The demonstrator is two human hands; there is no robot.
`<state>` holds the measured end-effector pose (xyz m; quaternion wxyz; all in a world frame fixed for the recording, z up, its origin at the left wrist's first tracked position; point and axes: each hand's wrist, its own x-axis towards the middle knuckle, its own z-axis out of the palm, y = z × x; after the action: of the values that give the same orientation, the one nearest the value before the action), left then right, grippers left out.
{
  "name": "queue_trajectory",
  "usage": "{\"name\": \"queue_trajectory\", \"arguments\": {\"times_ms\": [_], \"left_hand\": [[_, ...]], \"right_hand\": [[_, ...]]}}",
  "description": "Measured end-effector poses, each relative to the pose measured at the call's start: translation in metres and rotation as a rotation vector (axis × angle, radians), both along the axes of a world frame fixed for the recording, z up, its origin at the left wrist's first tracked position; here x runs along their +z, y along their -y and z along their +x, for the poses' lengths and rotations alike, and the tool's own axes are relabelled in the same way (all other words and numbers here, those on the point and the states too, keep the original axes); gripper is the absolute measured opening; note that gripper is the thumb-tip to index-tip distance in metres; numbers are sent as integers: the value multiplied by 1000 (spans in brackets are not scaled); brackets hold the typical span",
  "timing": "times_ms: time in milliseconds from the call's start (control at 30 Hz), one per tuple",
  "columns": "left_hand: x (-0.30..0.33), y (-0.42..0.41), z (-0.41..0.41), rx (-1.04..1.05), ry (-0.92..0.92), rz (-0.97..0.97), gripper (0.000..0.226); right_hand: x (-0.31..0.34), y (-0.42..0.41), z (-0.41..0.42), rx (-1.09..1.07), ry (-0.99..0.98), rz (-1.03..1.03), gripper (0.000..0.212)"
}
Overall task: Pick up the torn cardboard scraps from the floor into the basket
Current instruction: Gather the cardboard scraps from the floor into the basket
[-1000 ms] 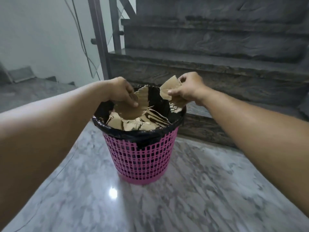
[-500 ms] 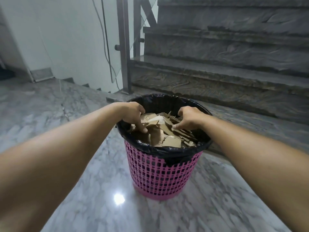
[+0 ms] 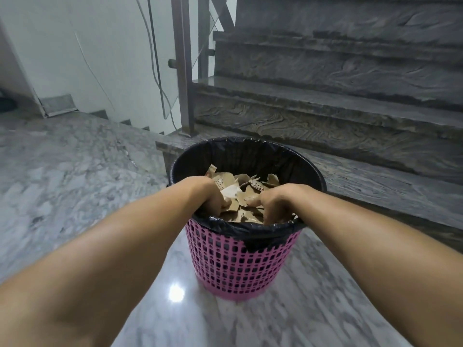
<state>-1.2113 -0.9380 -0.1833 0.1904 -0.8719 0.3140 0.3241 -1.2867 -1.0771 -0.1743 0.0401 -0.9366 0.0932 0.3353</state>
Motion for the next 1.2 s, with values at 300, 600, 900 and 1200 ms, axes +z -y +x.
{"name": "queue_trajectory", "arguments": {"times_ms": [300,600,900,1200], "left_hand": [[6,0,-9,-19,422,-246,99],[-10,18,38,158,221,-114,149],[-47,28,36,88,201,-135,116],[29,-3,20,95,89,-58,143]], "right_hand": [[0,17,-7,64,386,-129,53],[-3,52,25,-186,213,48,149],[-35,33,36,-81,-31,-15,127],[35,16,-2,-80,237,29,59]]}}
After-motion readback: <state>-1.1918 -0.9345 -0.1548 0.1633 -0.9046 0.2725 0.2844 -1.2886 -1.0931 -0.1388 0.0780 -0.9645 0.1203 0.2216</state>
